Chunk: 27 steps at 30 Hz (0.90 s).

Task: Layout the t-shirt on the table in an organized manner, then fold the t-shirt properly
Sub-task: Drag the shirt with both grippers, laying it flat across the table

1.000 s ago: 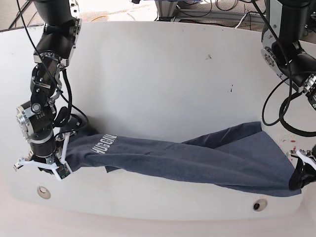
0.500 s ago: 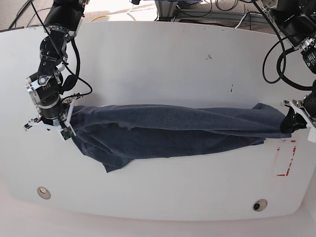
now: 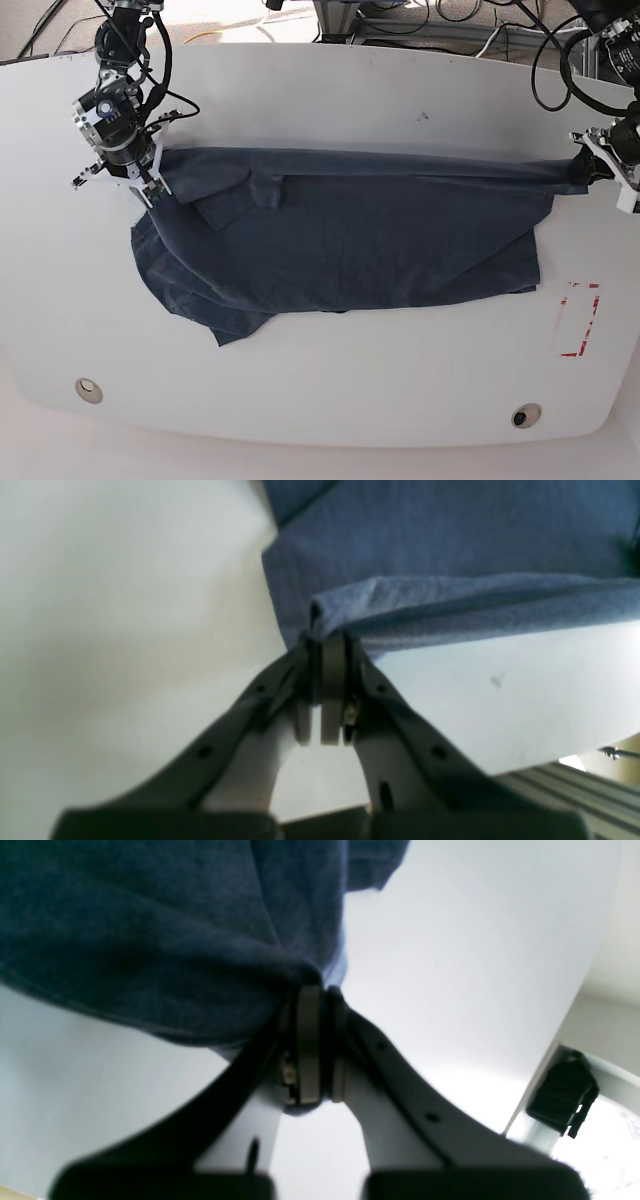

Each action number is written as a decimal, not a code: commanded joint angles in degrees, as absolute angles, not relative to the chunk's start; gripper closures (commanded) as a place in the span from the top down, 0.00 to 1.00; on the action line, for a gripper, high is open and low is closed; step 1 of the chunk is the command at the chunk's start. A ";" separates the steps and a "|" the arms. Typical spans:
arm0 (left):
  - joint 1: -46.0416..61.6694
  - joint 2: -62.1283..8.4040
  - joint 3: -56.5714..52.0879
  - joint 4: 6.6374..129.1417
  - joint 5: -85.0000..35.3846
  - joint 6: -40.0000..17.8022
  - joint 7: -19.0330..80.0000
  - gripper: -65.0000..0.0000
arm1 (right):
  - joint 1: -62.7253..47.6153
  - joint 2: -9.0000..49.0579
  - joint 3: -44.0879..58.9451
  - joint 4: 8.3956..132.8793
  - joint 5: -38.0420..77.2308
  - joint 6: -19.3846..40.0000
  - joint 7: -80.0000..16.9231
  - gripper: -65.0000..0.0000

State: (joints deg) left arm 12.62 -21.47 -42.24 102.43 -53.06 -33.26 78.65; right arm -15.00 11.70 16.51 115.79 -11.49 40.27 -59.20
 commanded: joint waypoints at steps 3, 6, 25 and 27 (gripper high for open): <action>17.01 -22.73 -42.86 103.34 -53.67 -33.36 77.49 0.01 | -19.38 11.38 16.66 116.88 -11.82 40.00 -59.12 0.00; 19.74 -22.73 -42.86 103.34 -53.67 -33.36 77.49 0.01 | -22.20 10.68 16.57 116.88 -11.82 40.00 -59.12 0.00; 30.11 -25.54 -41.19 103.08 -53.41 -33.36 77.32 0.02 | -29.05 10.59 16.57 116.62 -12.09 40.00 -59.03 0.00; 30.29 -26.15 -40.75 102.90 -53.32 -33.36 77.32 0.02 | -29.76 10.59 16.57 116.53 -12.09 40.00 -58.95 0.00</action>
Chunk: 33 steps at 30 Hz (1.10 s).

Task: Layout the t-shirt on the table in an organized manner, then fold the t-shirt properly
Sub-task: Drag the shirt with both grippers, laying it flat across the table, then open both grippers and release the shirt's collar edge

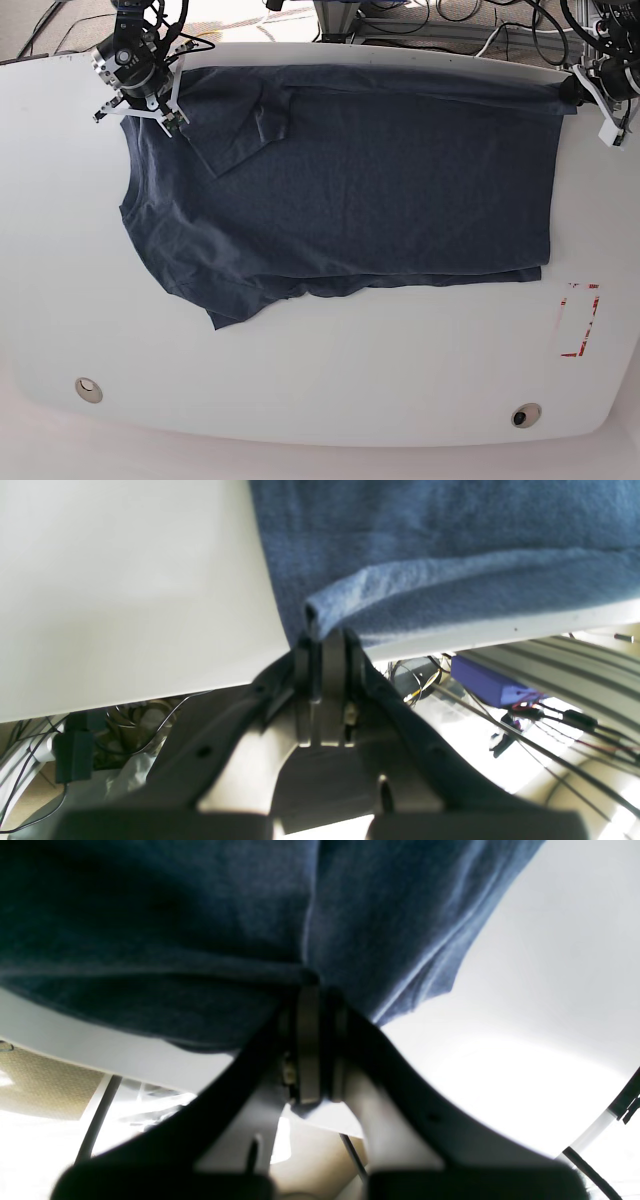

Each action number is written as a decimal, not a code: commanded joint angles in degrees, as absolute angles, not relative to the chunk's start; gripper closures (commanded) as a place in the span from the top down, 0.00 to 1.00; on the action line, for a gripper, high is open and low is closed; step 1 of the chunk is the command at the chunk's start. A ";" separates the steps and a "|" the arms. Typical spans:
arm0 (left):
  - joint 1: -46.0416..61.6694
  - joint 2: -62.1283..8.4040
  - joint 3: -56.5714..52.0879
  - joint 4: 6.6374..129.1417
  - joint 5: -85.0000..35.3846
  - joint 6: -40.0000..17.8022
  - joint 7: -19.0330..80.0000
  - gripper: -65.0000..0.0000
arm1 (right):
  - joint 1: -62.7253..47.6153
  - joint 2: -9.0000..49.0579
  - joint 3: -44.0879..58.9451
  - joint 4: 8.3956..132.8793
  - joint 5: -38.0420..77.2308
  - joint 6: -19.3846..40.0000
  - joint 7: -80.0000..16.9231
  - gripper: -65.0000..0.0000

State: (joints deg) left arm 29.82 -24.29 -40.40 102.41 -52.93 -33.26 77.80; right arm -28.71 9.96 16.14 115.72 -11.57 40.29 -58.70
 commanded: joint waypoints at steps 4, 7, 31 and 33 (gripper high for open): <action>30.29 -26.24 -40.31 102.81 -51.91 -33.36 77.32 0.02 | -30.46 10.59 16.57 116.44 -12.09 40.00 -58.95 0.00; 30.29 -26.24 -39.60 102.81 -49.27 -33.36 77.32 0.02 | -31.60 10.59 16.57 116.44 -11.82 40.00 -58.77 0.00; 29.93 -25.89 -35.47 102.99 -33.71 -40.00 77.41 0.58 | -33.01 13.32 16.57 116.35 -12.09 40.00 -56.48 0.53; 29.93 -25.89 -35.47 102.99 -32.04 -40.00 77.41 0.58 | -33.01 14.55 16.48 116.35 -11.91 40.00 -56.40 0.60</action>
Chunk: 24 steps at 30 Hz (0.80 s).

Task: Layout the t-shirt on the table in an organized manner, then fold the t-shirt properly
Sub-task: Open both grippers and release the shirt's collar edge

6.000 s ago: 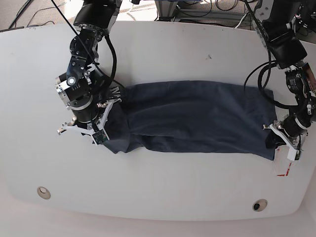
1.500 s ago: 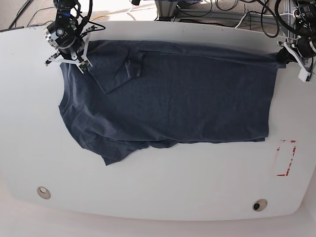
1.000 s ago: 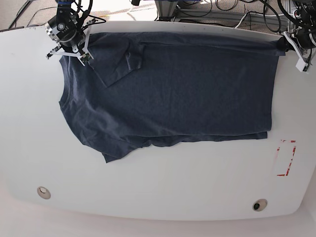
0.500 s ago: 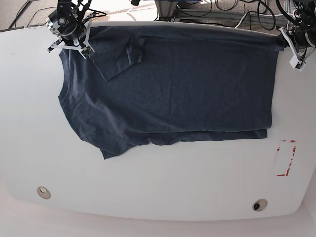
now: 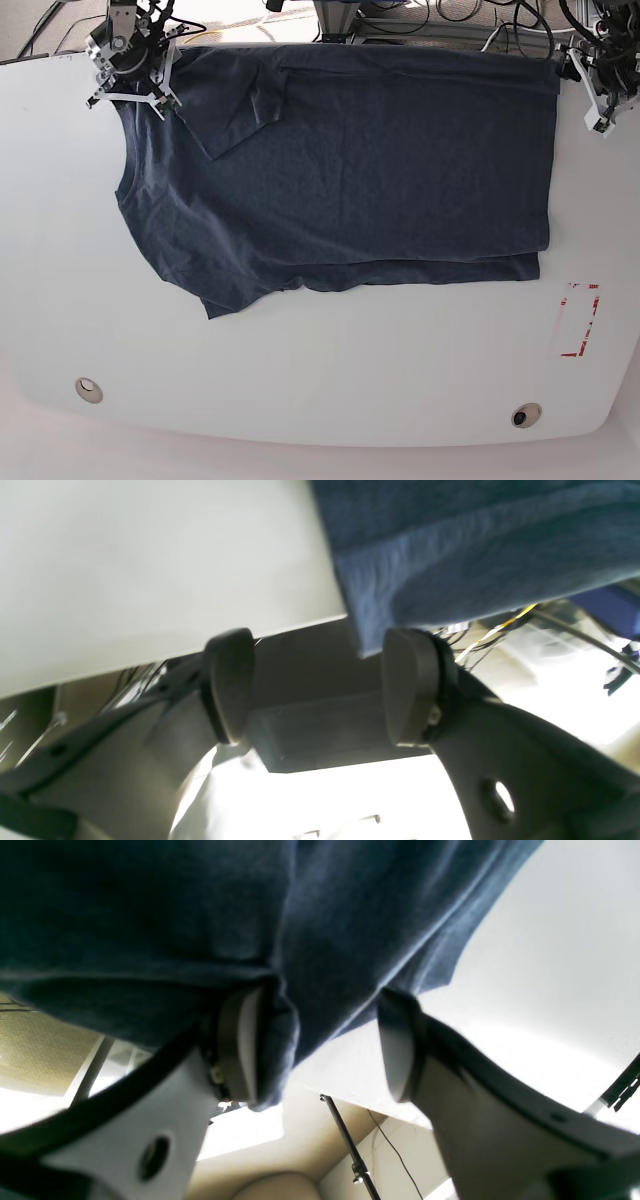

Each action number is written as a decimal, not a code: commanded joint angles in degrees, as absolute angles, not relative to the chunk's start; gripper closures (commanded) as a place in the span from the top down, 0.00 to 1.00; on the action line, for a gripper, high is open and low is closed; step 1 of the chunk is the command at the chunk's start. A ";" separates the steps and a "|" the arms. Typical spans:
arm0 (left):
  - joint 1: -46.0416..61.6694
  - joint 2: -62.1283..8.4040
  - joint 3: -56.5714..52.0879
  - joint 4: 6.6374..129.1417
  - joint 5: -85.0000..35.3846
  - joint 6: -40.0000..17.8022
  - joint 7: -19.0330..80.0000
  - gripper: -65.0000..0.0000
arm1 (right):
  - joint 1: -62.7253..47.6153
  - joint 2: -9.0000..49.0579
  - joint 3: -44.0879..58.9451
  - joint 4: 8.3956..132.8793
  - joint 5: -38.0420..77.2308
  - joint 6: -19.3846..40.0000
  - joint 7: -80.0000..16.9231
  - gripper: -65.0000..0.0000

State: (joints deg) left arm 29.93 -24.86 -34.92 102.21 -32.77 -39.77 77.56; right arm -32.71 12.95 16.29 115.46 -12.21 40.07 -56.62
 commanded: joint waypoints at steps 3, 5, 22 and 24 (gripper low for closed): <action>29.23 -25.98 -35.47 102.99 -30.37 -40.00 77.41 0.58 | -32.66 15.52 16.48 116.35 -12.00 40.00 -56.40 0.66; 27.30 -26.07 -36.00 102.99 -29.32 -40.00 77.32 0.58 | -31.96 15.96 16.48 116.44 -12.26 40.00 -56.48 0.69; 8.57 -24.13 -39.08 102.90 -26.15 -40.00 77.32 0.59 | -18.59 19.47 17.19 116.35 -12.18 40.00 -56.92 0.74; 5.85 -23.25 -39.08 102.90 -26.07 -40.00 77.32 0.59 | -16.66 19.74 17.19 116.35 -12.18 40.00 -57.98 0.74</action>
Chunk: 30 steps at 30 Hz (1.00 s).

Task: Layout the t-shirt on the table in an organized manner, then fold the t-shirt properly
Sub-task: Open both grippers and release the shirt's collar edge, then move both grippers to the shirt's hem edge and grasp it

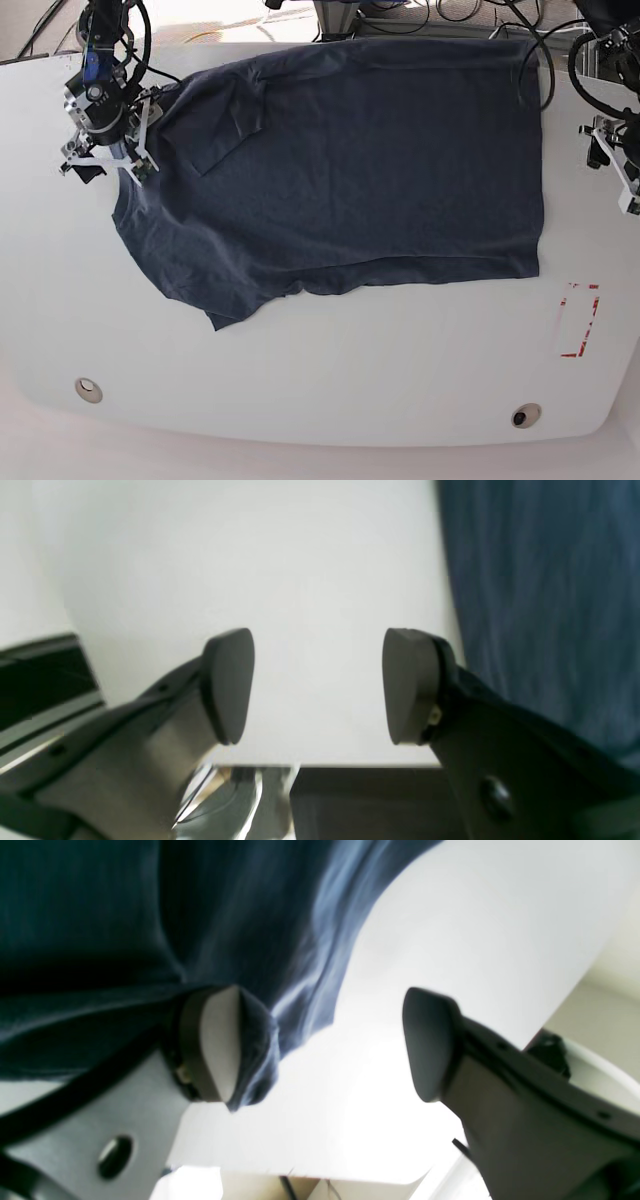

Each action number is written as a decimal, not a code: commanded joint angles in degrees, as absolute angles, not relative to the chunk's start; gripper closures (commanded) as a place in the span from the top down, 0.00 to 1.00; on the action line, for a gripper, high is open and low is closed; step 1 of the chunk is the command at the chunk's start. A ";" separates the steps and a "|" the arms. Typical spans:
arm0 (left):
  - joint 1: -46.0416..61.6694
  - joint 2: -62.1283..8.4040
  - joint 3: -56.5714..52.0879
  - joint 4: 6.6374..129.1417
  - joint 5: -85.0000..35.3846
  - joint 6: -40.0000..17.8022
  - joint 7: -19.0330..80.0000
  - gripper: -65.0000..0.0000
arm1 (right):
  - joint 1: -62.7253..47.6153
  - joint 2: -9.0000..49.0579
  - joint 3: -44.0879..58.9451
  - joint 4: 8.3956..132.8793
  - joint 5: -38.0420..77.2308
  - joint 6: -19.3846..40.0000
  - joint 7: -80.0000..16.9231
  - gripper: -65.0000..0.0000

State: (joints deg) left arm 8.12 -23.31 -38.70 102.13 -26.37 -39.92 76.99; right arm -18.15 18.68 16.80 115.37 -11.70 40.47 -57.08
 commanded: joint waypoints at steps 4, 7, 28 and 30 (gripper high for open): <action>2.24 -22.99 -37.93 102.81 -24.92 -40.00 77.32 0.59 | -14.99 19.91 17.19 116.35 -12.18 40.00 -60.79 0.74; 0.31 -22.99 -36.00 102.73 -23.25 -40.00 77.32 0.59 | -15.34 19.91 17.19 116.35 -12.18 40.00 -61.41 0.74; -0.75 -22.99 -30.99 94.46 -21.76 -40.00 70.46 0.59 | -14.46 19.91 17.27 115.82 -12.26 40.00 -61.23 0.73; -0.84 -22.81 -29.85 94.46 -21.93 -40.00 70.20 0.59 | -11.82 20.00 17.27 114.77 -12.26 40.00 -61.23 0.73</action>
State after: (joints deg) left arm 0.03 -22.00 -30.33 93.65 -21.19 -39.92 71.40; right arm -14.35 18.92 16.93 114.96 -11.77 40.32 -61.60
